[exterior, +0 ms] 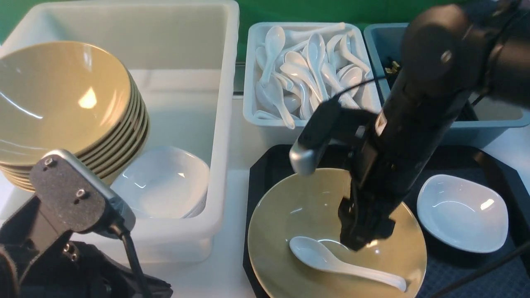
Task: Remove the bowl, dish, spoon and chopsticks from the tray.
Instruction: Use the right arm to grab the soup spoon in the middle
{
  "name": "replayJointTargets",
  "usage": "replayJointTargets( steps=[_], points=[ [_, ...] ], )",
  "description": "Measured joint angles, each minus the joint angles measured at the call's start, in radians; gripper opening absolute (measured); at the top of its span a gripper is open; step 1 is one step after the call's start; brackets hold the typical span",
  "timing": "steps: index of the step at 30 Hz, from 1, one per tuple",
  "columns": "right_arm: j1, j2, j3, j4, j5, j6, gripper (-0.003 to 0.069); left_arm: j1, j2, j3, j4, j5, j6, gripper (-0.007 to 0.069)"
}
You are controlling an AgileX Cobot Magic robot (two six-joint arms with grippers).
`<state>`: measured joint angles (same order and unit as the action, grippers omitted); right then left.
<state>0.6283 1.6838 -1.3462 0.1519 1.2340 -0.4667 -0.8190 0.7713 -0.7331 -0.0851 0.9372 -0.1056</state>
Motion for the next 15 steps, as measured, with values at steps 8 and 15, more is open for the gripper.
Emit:
replayJointTargets(
  steps=[8,15],
  points=[
    [0.05,0.116,0.065,-0.022,-0.044,-0.002,0.0536,0.0,0.0,0.0,-0.003,-0.077,0.016,-0.0008],
    [0.05,0.15,0.067,-0.025,-0.043,-0.037,0.0378,0.0,0.0,0.001,-0.003,-0.096,0.017,-0.0008]
  ],
)
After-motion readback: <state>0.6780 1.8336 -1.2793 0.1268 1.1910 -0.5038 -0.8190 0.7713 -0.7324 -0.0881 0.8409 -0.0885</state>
